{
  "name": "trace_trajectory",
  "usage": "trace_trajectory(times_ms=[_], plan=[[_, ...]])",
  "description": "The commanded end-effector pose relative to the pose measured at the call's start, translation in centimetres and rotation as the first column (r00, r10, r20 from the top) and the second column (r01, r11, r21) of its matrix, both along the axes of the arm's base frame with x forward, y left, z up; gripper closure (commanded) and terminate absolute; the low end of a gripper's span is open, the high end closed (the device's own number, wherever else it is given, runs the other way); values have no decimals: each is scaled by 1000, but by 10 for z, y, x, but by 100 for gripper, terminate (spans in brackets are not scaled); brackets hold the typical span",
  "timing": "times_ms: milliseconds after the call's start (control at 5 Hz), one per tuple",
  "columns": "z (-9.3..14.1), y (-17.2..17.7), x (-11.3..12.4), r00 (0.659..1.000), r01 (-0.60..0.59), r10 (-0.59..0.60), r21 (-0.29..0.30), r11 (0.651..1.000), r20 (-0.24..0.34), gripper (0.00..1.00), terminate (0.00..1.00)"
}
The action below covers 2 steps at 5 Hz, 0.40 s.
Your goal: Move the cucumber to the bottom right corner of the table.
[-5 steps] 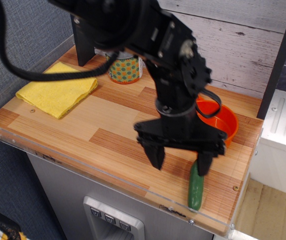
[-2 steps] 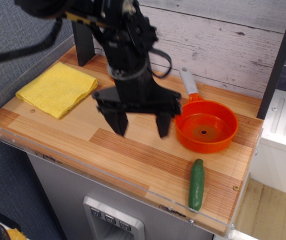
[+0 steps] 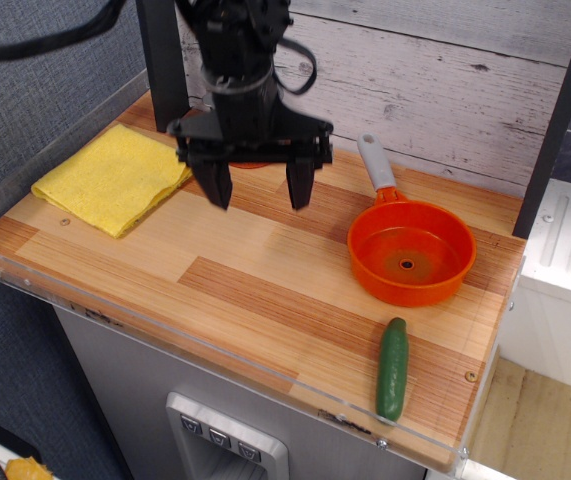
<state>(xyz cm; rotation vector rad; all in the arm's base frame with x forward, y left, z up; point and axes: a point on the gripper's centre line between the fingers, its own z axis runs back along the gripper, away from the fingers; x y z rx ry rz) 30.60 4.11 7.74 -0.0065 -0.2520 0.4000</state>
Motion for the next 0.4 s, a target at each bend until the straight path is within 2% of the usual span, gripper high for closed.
trace_trajectory(times_ms=[0,200], plan=[[26,43,39,997,-48,44,53,997,70,0,0],[31,60,58,996,-69,63,92,993,68,0,100]])
